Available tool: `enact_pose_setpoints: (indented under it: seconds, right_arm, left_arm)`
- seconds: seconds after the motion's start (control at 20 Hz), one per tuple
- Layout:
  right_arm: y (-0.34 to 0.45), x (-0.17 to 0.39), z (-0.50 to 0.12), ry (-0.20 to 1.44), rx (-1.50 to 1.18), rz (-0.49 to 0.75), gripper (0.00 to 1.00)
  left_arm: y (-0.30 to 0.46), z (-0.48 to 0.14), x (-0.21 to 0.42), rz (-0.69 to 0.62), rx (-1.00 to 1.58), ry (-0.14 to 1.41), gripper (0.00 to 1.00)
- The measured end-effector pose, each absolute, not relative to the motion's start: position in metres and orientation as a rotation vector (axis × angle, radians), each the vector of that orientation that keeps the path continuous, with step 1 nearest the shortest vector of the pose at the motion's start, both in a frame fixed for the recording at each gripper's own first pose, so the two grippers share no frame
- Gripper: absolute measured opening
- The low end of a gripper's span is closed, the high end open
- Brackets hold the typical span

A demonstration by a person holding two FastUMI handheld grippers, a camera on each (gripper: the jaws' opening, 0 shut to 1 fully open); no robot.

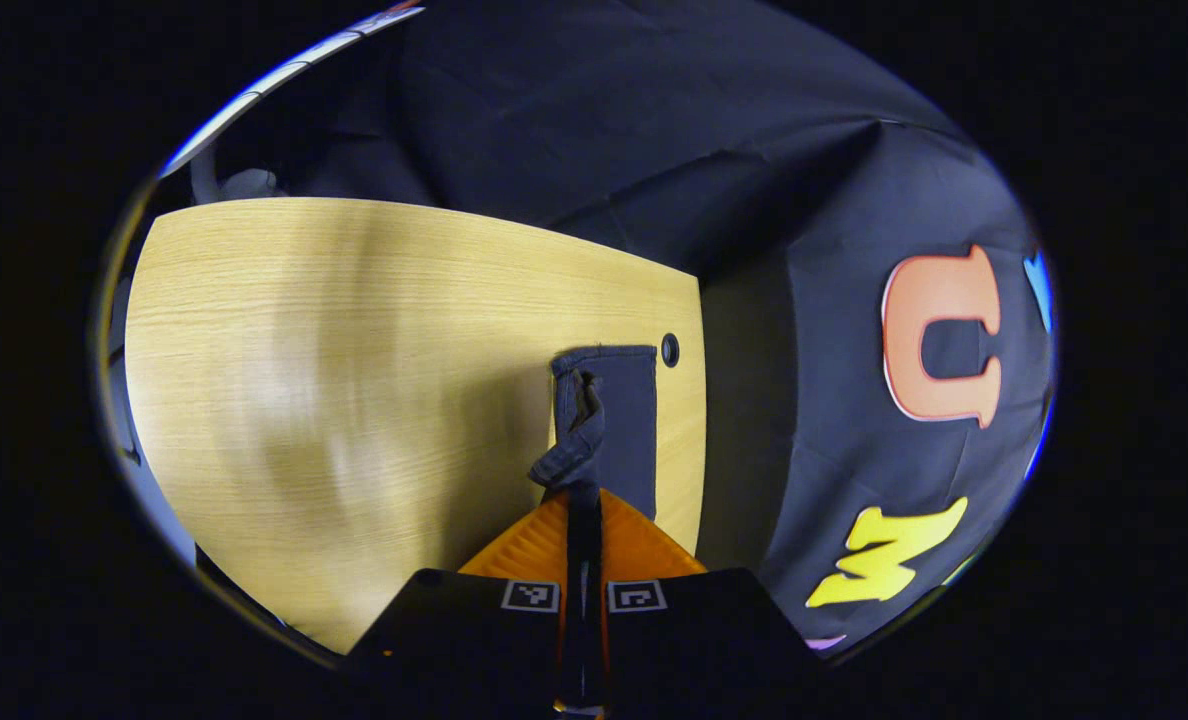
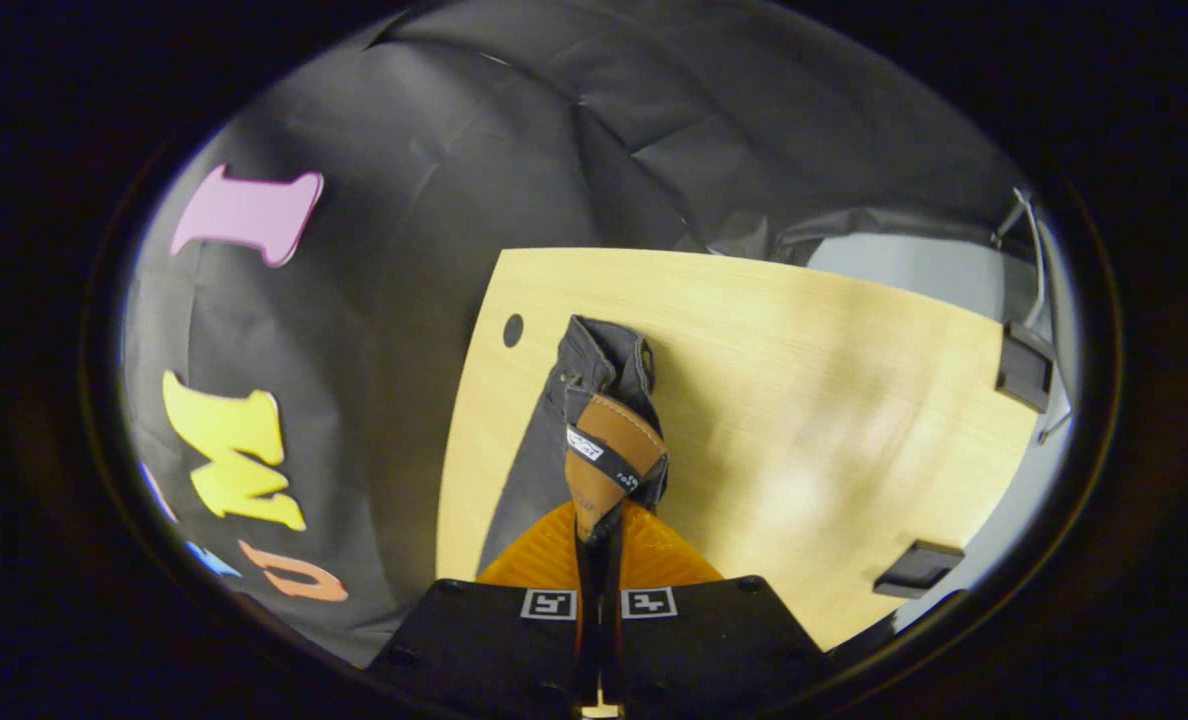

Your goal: Grasp the waist and the cuffs of the jeans and fold them to make the two legs overlap; first hold the waist and fold one-third of the jeans toward the cuffs, then hold the cuffs and fold the remaining one-third in the same direction to finish folding.

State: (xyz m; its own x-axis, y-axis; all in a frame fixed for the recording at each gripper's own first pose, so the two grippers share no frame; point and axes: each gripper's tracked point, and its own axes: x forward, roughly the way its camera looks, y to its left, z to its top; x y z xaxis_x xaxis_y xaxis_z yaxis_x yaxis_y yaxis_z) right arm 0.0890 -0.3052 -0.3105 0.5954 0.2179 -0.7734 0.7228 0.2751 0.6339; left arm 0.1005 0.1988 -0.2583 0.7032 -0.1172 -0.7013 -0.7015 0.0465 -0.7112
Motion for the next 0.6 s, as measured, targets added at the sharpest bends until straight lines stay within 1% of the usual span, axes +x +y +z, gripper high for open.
enact_pose_setpoints:
  seconds: [0.1,0.3,0.5,0.55,0.6]
  right_arm:
    - [-0.310,0.117,-0.308,0.926,1.308,-0.408,0.02]
    - [-0.308,0.178,-0.308,0.954,1.349,-0.399,0.01]
    - [-0.304,0.233,-0.326,0.977,1.351,-0.409,0.01]
    - [-0.305,0.244,-0.334,0.986,1.344,-0.413,0.00]
    - [-0.305,0.254,-0.342,0.996,1.331,-0.418,0.01]
  left_arm:
    - [0.203,-0.259,0.120,0.543,-1.536,0.723,0.04]
    - [0.206,-0.267,0.172,0.586,-1.602,0.742,0.04]
    - [0.206,-0.282,0.229,0.603,-1.611,0.769,0.04]
    - [0.203,-0.289,0.244,0.607,-1.601,0.782,0.04]
    - [0.201,-0.298,0.254,0.617,-1.593,0.794,0.04]
